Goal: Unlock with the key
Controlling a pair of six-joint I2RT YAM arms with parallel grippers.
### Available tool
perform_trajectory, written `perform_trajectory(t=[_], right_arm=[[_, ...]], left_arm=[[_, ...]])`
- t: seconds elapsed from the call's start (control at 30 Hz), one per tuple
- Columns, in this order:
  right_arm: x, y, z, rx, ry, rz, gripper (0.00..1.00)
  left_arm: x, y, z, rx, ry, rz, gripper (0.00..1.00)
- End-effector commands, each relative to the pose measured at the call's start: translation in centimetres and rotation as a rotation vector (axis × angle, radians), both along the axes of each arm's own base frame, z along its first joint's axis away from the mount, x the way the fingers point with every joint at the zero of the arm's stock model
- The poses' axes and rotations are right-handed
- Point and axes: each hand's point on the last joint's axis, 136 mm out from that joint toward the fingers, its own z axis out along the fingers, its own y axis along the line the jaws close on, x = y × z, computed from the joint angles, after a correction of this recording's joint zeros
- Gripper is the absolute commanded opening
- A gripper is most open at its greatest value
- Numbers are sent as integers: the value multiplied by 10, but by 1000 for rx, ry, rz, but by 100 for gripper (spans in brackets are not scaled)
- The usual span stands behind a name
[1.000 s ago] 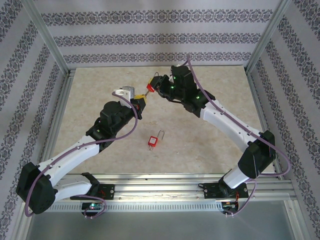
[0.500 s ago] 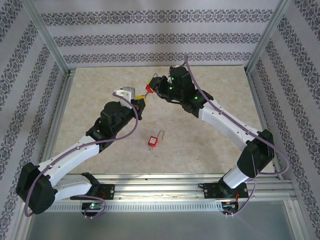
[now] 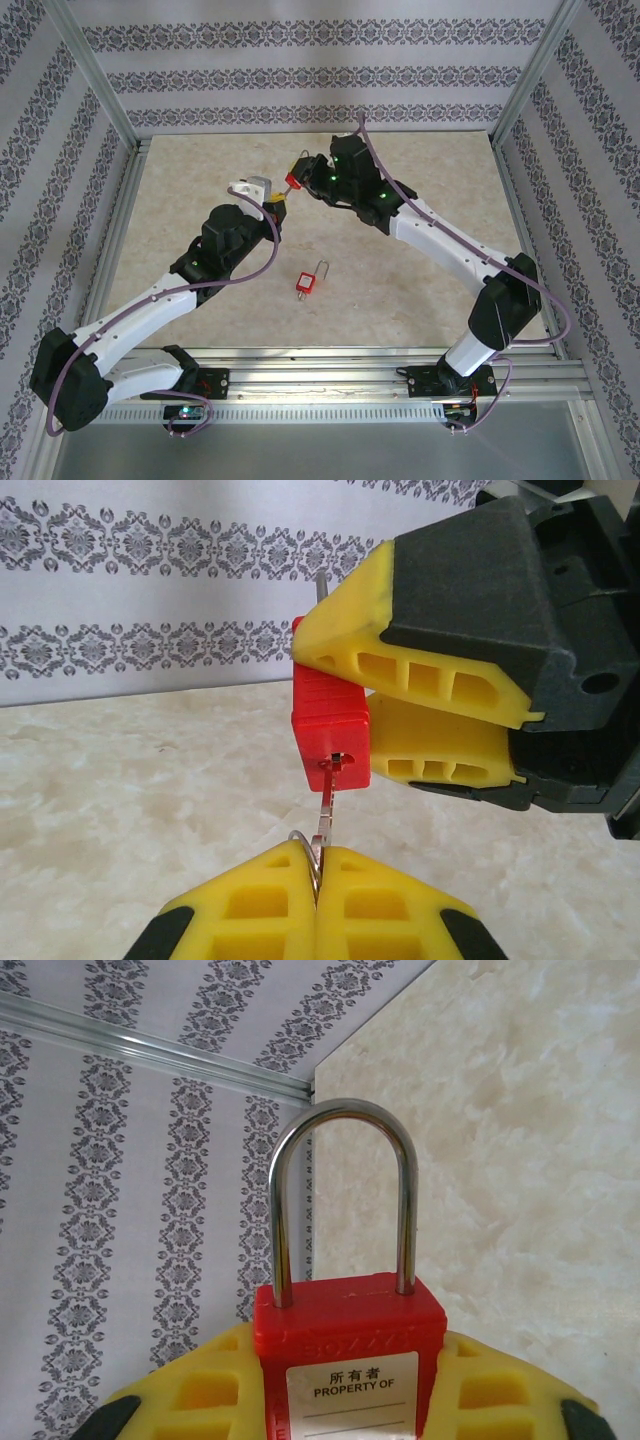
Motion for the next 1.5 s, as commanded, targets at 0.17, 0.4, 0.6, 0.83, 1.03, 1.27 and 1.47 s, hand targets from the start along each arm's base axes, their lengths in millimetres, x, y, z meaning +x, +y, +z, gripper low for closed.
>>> perform_trajectory(t=[0.17,0.4,0.6,0.83,1.03,1.27,1.47], right_arm=[[-6,19,9,32,-1,41,0],[-8,23,10,41,2,51,0],[-12,28,8,40,5,48,0],[-20,45,8,82,25,64,0],[-25,52,10,157,46,62,0],[-31,49,19,155,14,77,0],[-35,48,23,157,2,83,0]], left_arm=[[-8,0,23,101,-102,12,0],[-5,4,15,146,-94,48,0],[-1,8,18,164,-106,86,0],[2,-4,16,185,-129,59,0],[4,-1,22,54,-137,59,0],[8,3,28,-158,-65,0,0],[7,9,31,-183,-60,8,0]])
